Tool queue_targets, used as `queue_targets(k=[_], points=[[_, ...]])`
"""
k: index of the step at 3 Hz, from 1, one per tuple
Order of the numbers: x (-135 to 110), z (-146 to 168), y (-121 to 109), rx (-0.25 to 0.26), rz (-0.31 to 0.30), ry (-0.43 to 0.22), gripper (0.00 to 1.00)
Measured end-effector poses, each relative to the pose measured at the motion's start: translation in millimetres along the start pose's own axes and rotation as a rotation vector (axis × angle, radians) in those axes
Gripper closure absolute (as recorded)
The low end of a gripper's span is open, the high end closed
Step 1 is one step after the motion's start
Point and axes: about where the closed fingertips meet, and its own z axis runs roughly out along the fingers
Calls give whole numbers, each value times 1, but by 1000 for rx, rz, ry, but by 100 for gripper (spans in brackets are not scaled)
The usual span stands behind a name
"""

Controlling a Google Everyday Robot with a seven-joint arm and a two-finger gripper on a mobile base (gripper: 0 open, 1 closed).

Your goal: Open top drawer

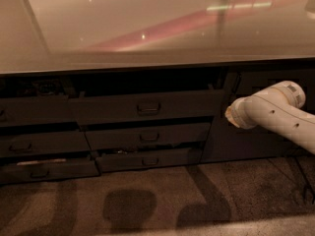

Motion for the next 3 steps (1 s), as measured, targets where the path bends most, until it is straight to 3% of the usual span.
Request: queue_targets(k=[3], points=[[0, 0, 0, 0, 0, 0, 20]])
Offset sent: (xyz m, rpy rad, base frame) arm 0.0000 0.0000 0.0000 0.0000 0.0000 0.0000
